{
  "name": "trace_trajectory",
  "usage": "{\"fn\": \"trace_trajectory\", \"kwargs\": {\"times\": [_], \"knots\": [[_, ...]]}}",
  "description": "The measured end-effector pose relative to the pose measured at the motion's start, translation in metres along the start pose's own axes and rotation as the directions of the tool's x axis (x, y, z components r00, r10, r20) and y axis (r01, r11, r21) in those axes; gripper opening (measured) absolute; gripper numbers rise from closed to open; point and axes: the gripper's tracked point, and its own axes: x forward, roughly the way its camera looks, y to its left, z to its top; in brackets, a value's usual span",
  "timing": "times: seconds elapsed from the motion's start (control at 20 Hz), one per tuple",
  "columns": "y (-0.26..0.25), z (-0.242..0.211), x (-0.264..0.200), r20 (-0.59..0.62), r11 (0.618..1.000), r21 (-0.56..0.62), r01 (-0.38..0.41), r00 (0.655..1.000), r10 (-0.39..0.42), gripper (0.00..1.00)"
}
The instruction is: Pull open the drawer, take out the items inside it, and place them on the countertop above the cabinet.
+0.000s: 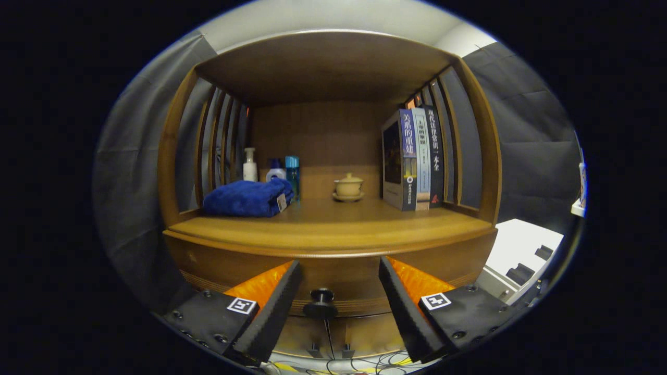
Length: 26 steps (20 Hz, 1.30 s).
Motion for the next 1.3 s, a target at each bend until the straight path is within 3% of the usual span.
{"fn": "trace_trajectory", "kwargs": {"times": [0.5,0.6,0.8,1.15,1.3], "knots": [[0.004,-0.059,0.02,-0.121,0.998,0.041,-0.039,0.992,0.043,1.0],[0.011,-0.06,0.021,-0.121,0.997,0.049,-0.056,0.991,0.062,0.9],[0.021,-0.063,0.021,-0.134,0.995,0.061,-0.079,0.987,0.087,0.59],[0.02,-0.063,0.022,-0.166,0.993,0.09,-0.072,0.982,0.086,0.44],[0.019,-0.066,0.021,-0.203,0.994,0.103,-0.034,0.978,0.055,0.38]]}}
